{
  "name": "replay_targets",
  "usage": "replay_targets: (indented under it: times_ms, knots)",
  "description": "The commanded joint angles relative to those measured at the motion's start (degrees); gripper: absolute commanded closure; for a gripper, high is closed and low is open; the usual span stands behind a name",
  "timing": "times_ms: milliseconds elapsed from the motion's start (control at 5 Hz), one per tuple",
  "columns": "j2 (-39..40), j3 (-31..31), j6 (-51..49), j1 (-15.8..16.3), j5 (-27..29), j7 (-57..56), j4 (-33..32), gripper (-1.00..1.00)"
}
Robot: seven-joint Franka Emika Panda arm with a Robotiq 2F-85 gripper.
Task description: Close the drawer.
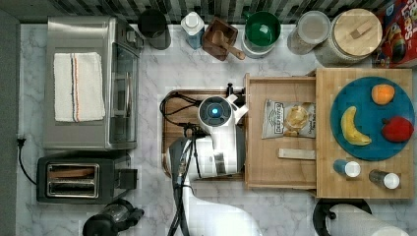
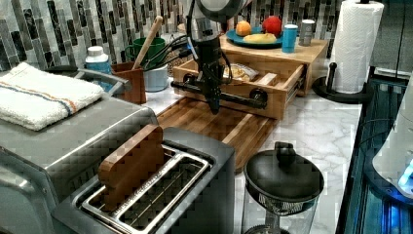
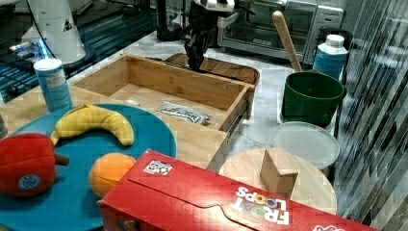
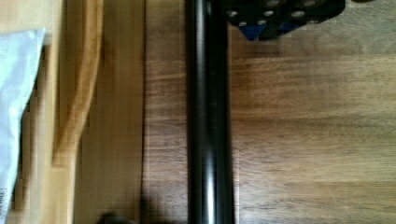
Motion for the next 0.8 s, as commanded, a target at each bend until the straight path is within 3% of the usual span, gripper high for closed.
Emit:
replay_targets:
  times_ms: [200,800]
  knots:
    - [-3.0,-3.0,-0.3,-6.8,1.2,-19.3,3.5,1.00]
    - [-2.9,-8.8,5.0,-14.6,-3.0,-24.8,4.9,1.00]
